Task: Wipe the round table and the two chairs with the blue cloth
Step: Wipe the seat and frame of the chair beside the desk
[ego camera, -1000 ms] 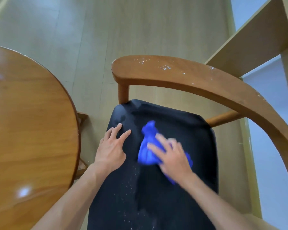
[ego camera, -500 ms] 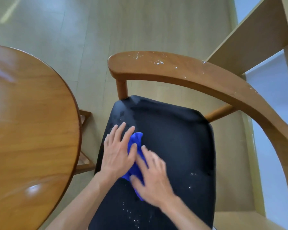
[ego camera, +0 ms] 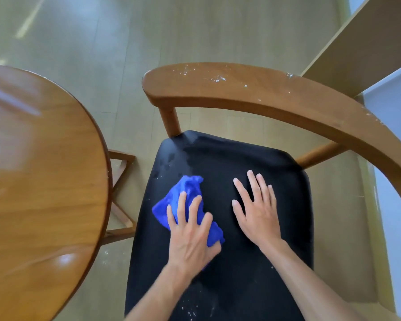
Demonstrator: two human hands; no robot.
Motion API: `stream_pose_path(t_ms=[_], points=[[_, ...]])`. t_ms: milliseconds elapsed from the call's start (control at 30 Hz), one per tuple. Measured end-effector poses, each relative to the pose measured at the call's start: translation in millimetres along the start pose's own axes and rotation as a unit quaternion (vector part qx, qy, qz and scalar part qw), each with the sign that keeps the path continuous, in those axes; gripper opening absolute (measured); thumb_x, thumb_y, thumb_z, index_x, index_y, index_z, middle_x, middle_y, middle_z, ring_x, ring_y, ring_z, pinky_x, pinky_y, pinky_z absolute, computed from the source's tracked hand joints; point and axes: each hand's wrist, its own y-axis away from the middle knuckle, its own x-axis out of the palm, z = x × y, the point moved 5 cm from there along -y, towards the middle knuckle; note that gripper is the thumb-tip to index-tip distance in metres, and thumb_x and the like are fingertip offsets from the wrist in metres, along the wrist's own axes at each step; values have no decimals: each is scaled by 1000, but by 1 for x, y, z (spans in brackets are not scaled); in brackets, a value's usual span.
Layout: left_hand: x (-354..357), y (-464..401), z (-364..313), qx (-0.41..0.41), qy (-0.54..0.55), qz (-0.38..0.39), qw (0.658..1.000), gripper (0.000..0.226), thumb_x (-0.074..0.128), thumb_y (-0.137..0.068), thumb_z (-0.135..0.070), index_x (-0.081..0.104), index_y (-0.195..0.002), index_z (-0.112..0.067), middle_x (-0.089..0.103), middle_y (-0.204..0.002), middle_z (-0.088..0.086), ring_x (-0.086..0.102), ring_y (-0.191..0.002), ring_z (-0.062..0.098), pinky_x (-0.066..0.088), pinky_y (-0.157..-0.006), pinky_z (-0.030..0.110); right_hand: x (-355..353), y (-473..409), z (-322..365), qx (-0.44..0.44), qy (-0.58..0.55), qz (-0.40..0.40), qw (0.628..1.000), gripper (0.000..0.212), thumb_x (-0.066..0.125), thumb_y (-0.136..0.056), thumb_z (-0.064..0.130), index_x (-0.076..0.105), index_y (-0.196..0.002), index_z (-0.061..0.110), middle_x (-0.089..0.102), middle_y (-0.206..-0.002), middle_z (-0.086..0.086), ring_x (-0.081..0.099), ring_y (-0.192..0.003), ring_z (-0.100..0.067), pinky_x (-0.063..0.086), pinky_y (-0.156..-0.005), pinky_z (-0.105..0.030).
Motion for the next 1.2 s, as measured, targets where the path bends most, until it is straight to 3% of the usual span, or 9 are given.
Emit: stream_pose_path(t_ms=[233,400,500,567,633,733,800,1033,1200], points=[[-57,-103,72,12,25,-68,997,58,76,-62,-42,60,-109,-11,39,-143,11,16,-141,42,37,-96,56,7,-2,-2,-4,2,-6,1000,55,29,-95,44,31,-148,29,18,-159,-7,11,-147,-26,12,-117,-48],[-49,-57,61,10,41,-128,991,45,73,-56,-34,63,-90,-5,57,-124,12,37,-127,50,42,-93,57,6,-2,-5,-12,4,5,1000,56,28,-95,45,29,-148,30,16,-160,-6,9,-148,-25,13,-116,-48],[-14,23,45,68,29,-78,994,40,69,-50,-35,63,-82,-11,61,-122,11,40,-129,49,42,-93,62,3,-2,-4,-8,4,13,1000,56,27,-95,45,30,-148,29,16,-160,-6,10,-148,-26,14,-116,-49],[15,80,38,128,11,-77,989,15,64,-67,-32,62,-71,-17,67,-118,9,42,-128,43,40,-93,63,2,-1,-3,-5,2,11,1000,56,28,-94,44,32,-147,28,17,-159,-7,11,-147,-26,16,-116,-50],[31,105,40,159,-17,-85,984,30,48,-89,-25,61,-62,-20,72,-110,8,44,-125,39,35,-97,60,1,-1,-2,-6,1,9,1000,55,29,-94,44,34,-147,27,19,-159,-7,12,-147,-27,17,-116,-50],[16,79,49,137,0,-86,987,13,62,-64,-30,63,-68,-17,68,-118,9,43,-126,41,37,-98,61,4,-1,-3,-6,-3,2,1000,55,29,-95,43,33,-147,27,18,-159,-7,12,-147,-27,15,-116,-50],[-7,34,57,98,36,-70,992,33,69,-48,-31,63,-75,-13,63,-122,11,47,-124,44,43,-92,62,5,-1,-1,-4,0,-6,1000,55,29,-95,42,33,-147,26,19,-159,-8,12,-147,-28,14,-116,-50],[-64,-107,52,19,-5,-108,994,51,73,-65,-33,61,-110,-12,50,-132,9,40,-123,38,38,-94,51,9,-1,0,-3,3,-10,1000,55,30,-95,42,31,-148,27,18,-159,-9,11,-147,-28,10,-117,-49],[-20,-24,6,92,16,-120,988,48,72,-46,-30,60,-89,-12,60,-114,11,50,-108,40,45,-86,56,6,0,0,-1,-9,17,1000,55,29,-95,42,31,-148,27,16,-160,-8,10,-148,-27,10,-117,-49]])
